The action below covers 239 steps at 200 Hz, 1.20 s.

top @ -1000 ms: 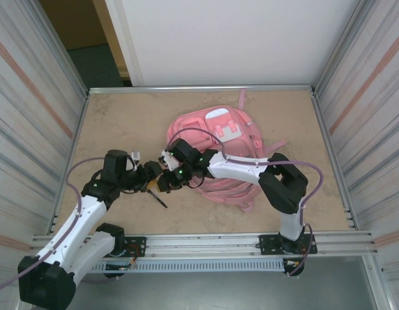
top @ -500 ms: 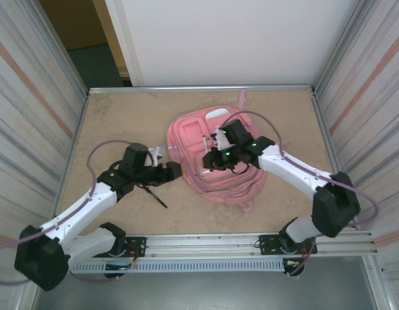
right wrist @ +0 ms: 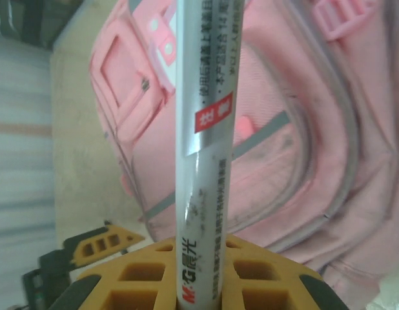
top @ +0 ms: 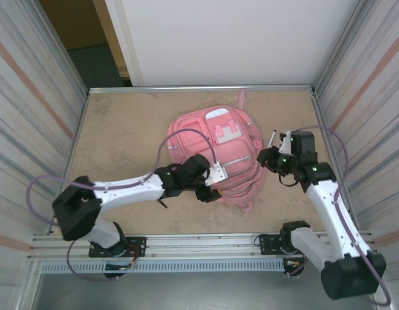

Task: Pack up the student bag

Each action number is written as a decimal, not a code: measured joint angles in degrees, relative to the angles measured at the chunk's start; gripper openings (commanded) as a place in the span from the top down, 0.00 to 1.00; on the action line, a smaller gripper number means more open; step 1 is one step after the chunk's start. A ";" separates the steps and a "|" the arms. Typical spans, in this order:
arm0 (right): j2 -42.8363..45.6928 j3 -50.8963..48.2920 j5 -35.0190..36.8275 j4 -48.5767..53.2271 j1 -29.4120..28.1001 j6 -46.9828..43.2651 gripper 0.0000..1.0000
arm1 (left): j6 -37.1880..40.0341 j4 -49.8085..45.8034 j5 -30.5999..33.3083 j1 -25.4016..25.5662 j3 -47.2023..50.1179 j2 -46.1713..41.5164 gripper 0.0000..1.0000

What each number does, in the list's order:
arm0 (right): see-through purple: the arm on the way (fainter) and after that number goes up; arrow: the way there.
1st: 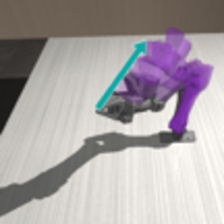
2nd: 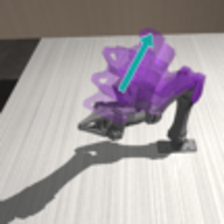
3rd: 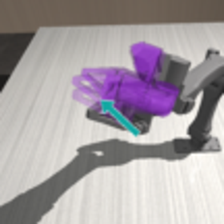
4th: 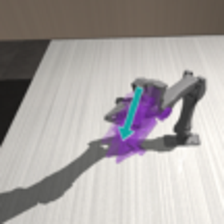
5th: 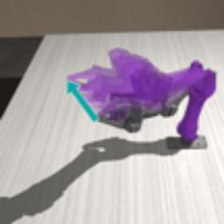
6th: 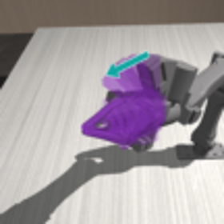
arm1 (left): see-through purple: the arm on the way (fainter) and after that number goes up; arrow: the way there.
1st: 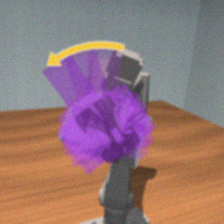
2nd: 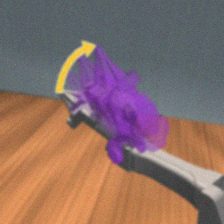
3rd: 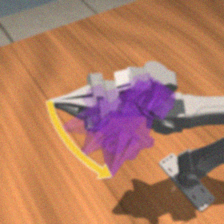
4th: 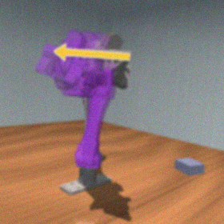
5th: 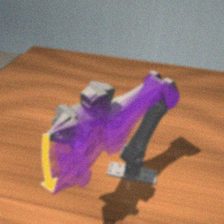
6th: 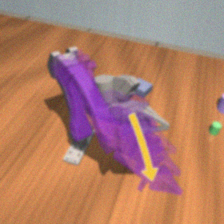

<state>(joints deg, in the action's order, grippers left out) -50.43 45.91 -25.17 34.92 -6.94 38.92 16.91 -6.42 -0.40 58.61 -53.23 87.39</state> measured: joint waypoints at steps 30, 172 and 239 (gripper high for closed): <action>4.90 -3.48 -0.13 0.35 1.66 2.12 0.94 | 6.69 2.45 9.16 -0.70 -3.74 7.41 0.35; 0.02 -12.83 -10.43 -6.34 -6.49 12.13 0.97 | -3.76 -0.35 -13.64 -11.78 -10.75 3.72 1.00; -17.81 -10.97 -12.11 -16.63 -12.13 19.71 0.96 | -15.28 -5.68 -27.65 -13.14 -19.26 9.05 1.00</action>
<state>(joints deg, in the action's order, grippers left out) -68.25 34.94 -37.28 18.28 -19.07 58.63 1.63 -12.10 -28.05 45.47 -72.49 96.44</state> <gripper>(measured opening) 0.140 0.071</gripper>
